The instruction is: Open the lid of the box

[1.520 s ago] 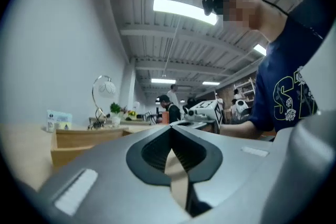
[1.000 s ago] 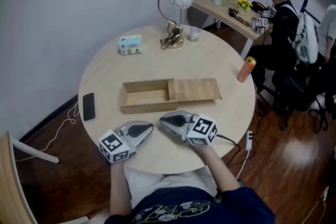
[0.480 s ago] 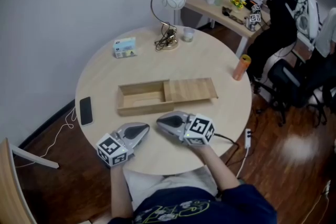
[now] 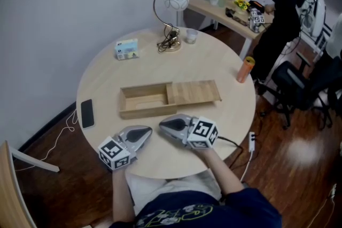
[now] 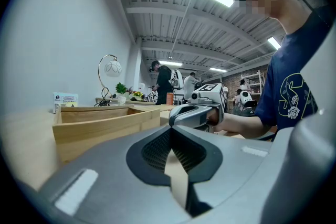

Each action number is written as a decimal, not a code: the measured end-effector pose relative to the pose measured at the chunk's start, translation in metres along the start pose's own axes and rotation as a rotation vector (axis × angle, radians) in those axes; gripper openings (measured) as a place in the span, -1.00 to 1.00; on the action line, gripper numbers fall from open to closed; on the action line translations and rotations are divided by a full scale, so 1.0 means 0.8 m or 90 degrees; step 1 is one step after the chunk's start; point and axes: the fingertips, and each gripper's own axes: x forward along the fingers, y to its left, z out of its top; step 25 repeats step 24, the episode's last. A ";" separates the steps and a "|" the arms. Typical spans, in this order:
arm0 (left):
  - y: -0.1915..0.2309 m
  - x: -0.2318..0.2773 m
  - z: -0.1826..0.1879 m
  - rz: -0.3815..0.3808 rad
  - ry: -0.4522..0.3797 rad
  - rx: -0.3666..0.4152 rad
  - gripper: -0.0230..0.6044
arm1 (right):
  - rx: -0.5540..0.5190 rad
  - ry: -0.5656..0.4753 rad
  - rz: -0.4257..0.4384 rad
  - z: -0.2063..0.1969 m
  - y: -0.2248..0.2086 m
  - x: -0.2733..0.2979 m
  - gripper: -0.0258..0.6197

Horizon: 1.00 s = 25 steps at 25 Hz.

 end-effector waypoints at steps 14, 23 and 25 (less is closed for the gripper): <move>0.001 -0.001 0.000 0.004 -0.002 -0.006 -0.92 | -0.001 0.005 0.007 -0.002 0.003 0.000 -0.93; -0.002 0.000 0.001 -0.002 -0.003 -0.003 -0.92 | -0.004 -0.002 0.023 -0.001 0.008 -0.001 -0.93; -0.002 0.000 0.002 -0.001 -0.003 -0.004 -0.92 | -0.006 0.001 0.021 -0.001 0.008 -0.001 -0.93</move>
